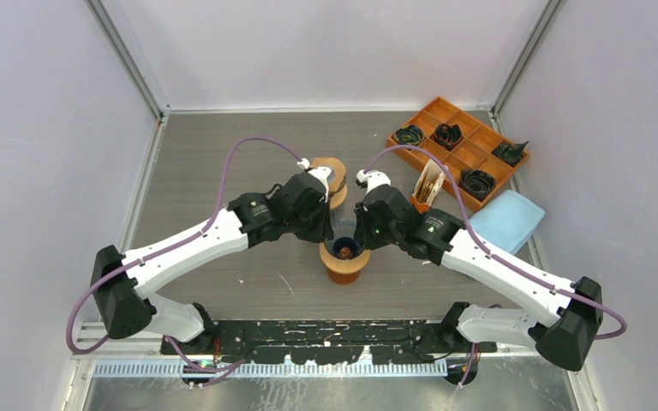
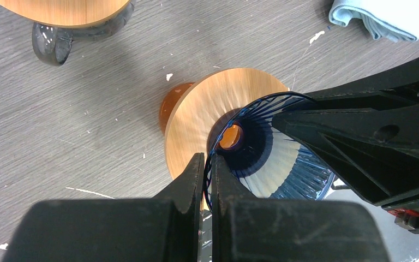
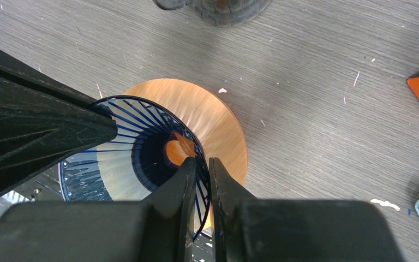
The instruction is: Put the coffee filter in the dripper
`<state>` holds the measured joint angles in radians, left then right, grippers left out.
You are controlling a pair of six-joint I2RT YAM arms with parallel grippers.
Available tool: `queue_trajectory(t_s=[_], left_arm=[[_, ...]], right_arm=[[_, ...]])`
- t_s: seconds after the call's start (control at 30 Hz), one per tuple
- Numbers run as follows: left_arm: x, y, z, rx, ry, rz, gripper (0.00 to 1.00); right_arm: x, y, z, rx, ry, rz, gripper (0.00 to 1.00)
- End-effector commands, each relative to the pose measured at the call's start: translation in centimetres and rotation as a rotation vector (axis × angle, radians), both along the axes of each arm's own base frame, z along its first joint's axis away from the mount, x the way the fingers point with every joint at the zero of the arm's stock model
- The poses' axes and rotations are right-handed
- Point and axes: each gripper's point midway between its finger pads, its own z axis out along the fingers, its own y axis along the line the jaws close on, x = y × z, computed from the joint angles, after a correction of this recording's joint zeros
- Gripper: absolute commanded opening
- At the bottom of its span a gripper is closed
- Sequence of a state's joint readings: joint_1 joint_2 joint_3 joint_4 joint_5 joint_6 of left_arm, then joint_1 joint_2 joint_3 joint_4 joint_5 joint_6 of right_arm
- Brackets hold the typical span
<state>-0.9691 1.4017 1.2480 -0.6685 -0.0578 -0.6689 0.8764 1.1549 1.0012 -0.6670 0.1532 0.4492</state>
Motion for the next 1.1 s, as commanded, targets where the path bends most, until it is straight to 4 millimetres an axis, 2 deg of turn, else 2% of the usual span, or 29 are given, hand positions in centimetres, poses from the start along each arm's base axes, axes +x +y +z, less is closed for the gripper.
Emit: queue_trajectory(t_s=[0.0,0.17,0.27,0.5,0.67,0.77,1.07], left_arm=[[-1.3,1.5,-4.1,0.143,0.047,-0.031,0.02],[-0.8,0.8,-1.7,0.079,0.012,-0.016,0.07],[-0.4,0.6,-0.6,0.060,-0.012,-0.001,0.10],[0.5,0.6,0.4,0.062,-0.051,0.019,0.14],[0.6,0.8,0.8,0.056,-0.067,0.025,0.26],[0.6,1.0,1.5,0.047,-0.082,0.031,0.37],[0.8,1.6,4.4,-0.011,-0.142,0.047,0.59]], right_arm=[[-1.4,-1.9,-4.9,-0.177,0.082,0.018,0.14],[-0.6,-1.0,-1.0,-0.083,0.015,-0.006,0.20],[-0.2,-0.7,0.6,-0.047,-0.012,-0.018,0.23],[0.2,-0.1,1.7,-0.016,-0.027,-0.026,0.30],[0.3,0.0,2.6,0.017,-0.040,-0.037,0.35],[0.4,0.2,3.8,0.046,-0.057,-0.043,0.38],[0.7,0.6,7.4,0.114,-0.100,-0.050,0.50]])
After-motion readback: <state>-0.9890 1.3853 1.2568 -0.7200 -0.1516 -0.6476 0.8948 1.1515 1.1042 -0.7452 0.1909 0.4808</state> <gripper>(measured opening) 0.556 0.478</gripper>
